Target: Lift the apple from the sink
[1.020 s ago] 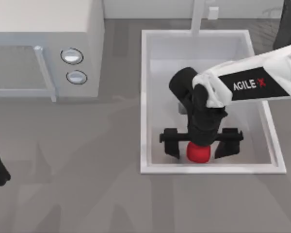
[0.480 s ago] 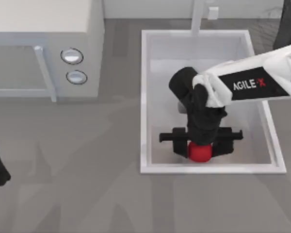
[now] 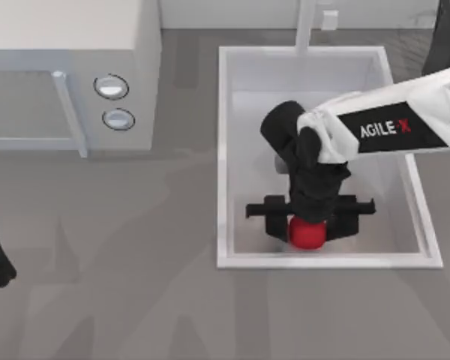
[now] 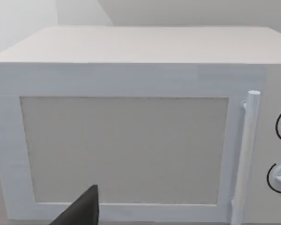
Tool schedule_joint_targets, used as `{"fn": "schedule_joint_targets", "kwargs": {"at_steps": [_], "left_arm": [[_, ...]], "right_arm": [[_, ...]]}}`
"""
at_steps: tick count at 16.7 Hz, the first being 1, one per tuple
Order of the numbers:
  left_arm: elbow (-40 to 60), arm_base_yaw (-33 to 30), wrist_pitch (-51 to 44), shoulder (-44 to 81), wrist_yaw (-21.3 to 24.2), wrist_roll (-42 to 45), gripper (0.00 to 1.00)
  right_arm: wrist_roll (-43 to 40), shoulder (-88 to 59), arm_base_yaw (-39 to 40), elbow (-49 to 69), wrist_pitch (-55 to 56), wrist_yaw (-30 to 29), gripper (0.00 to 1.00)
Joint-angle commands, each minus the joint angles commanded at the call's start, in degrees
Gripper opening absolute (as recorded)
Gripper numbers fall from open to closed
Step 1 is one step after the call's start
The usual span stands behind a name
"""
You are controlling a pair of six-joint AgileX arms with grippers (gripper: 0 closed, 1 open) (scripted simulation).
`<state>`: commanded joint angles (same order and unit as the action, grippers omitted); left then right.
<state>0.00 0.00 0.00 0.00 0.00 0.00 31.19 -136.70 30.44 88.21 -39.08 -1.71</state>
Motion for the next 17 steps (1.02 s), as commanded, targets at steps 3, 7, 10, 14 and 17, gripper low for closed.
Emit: {"fn": "schedule_joint_targets", "kwargs": {"at_steps": [3, 7, 10, 14, 17], "left_arm": [[0.0, 0.0, 0.0, 0.0, 0.0, 0.0, 1.00], [0.0, 0.0, 0.0, 0.0, 0.0, 0.0, 1.00], [0.0, 0.0, 0.0, 0.0, 0.0, 0.0, 1.00], [0.0, 0.0, 0.0, 0.0, 0.0, 0.0, 1.00], [0.0, 0.0, 0.0, 0.0, 0.0, 0.0, 1.00]], "right_arm": [[0.1, 0.7, 0.1, 5.4, -5.7, 0.0, 0.00], [0.1, 3.2, 0.1, 17.2, -21.3, 0.0, 0.00], [0.0, 6.0, 0.0, 26.9, -35.0, 0.1, 0.00], [-0.3, 9.6, -0.2, 36.9, -47.6, 0.1, 0.00], [-0.4, 10.9, -0.3, 39.8, -50.7, 0.1, 0.00]]}}
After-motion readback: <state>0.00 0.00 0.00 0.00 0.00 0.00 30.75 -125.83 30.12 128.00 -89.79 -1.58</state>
